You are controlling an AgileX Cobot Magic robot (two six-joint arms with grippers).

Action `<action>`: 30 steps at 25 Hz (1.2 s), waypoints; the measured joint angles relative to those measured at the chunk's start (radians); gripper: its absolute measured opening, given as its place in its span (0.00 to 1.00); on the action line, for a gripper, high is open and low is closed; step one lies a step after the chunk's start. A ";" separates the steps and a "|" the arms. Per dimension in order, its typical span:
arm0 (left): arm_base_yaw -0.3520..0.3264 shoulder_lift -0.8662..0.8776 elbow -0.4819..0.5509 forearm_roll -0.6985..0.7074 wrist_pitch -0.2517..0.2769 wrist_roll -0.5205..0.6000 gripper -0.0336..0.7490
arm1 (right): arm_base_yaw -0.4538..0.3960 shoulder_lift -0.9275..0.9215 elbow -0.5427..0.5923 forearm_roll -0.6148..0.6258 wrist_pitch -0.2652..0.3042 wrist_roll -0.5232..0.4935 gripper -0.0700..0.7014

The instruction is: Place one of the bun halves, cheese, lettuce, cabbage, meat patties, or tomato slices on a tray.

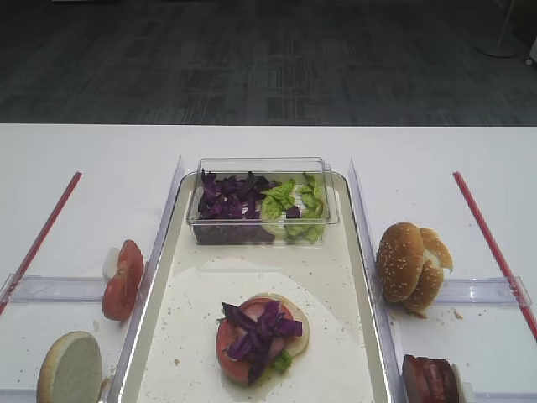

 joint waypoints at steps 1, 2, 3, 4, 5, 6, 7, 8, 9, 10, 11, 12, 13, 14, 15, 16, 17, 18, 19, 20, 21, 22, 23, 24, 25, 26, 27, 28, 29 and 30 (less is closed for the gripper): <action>0.000 0.000 0.000 0.000 0.000 0.000 0.73 | 0.000 0.000 0.000 0.000 0.000 0.000 0.67; 0.000 0.000 0.000 0.000 0.000 0.000 0.73 | 0.000 0.000 0.000 0.000 0.000 0.000 0.67; 0.000 0.000 0.000 0.000 0.000 0.000 0.73 | 0.000 0.000 0.000 0.000 0.000 0.000 0.67; 0.000 0.000 0.000 0.000 0.000 0.000 0.73 | 0.000 0.000 0.000 0.000 0.000 0.000 0.67; 0.000 0.000 0.000 0.000 0.000 0.000 0.73 | 0.000 0.000 0.000 0.000 0.000 0.000 0.67; 0.000 0.000 0.000 0.000 0.000 0.000 0.73 | 0.000 0.000 0.000 0.000 0.000 0.000 0.67; 0.000 0.000 0.000 0.000 0.000 0.000 0.73 | 0.000 0.000 0.000 0.000 0.000 0.000 0.67; 0.000 0.000 0.000 0.000 0.000 0.000 0.73 | 0.000 0.000 0.000 0.000 0.000 0.000 0.67; 0.000 0.000 0.000 0.000 0.000 0.000 0.73 | 0.000 0.000 0.000 0.000 0.000 0.000 0.67; 0.000 0.000 0.000 0.000 0.000 0.000 0.73 | 0.000 0.000 0.000 0.000 0.000 0.000 0.67; 0.000 0.000 0.000 0.000 0.000 0.000 0.73 | 0.000 0.000 0.000 0.000 0.000 0.000 0.67; 0.000 0.000 0.000 0.000 0.000 0.000 0.73 | 0.000 0.000 0.000 0.000 0.000 0.000 0.67; 0.000 0.000 0.000 0.000 0.000 0.000 0.73 | 0.000 0.000 0.000 0.000 0.000 0.000 0.67; 0.000 0.000 0.000 0.000 0.000 0.000 0.73 | 0.000 0.000 0.000 0.000 0.000 0.000 0.67; 0.000 0.000 0.000 0.000 0.000 0.000 0.73 | 0.000 0.000 0.000 0.000 0.000 0.000 0.67; 0.000 0.000 0.000 0.000 0.000 0.000 0.73 | 0.000 0.000 0.000 0.000 0.000 0.000 0.67; 0.000 0.000 0.000 0.000 -0.001 0.000 0.73 | 0.000 0.000 0.000 0.000 0.000 0.000 0.67; 0.000 0.000 0.000 0.000 -0.001 0.000 0.73 | 0.000 0.000 0.000 0.000 0.000 0.000 0.67; 0.000 0.000 0.000 0.000 -0.001 0.000 0.73 | 0.000 0.000 0.000 0.000 0.000 0.000 0.67; 0.000 0.000 0.000 0.000 -0.001 0.000 0.73 | 0.000 0.000 0.000 0.000 0.000 0.000 0.67; 0.000 0.000 0.000 0.000 -0.001 0.000 0.73 | 0.000 0.000 0.000 0.000 0.000 0.000 0.67; 0.000 0.000 0.000 0.000 -0.001 0.000 0.73 | 0.000 0.000 0.000 0.000 0.000 0.000 0.67; 0.000 0.000 0.000 0.000 -0.001 0.000 0.73 | 0.000 0.000 0.000 0.000 0.000 0.000 0.67; 0.000 0.000 0.000 0.000 -0.001 0.000 0.73 | 0.000 0.000 0.000 0.000 0.000 0.000 0.67; 0.000 0.000 0.000 0.000 -0.001 0.000 0.73 | 0.000 0.000 0.000 0.000 0.000 0.000 0.67; 0.000 0.000 0.000 0.000 -0.001 0.000 0.73 | 0.000 0.000 0.000 0.000 0.000 0.000 0.67; 0.000 0.000 0.000 0.000 -0.001 0.000 0.73 | 0.000 0.000 0.000 0.000 0.000 0.000 0.67; 0.000 0.000 0.000 0.000 -0.001 0.000 0.73 | 0.000 0.000 0.000 0.000 0.000 0.000 0.67; 0.000 0.000 0.000 0.000 -0.001 0.000 0.73 | 0.000 0.000 0.000 0.000 0.000 0.000 0.67; 0.000 0.000 0.000 0.000 -0.001 0.000 0.73 | 0.000 0.000 0.000 0.000 0.000 0.000 0.67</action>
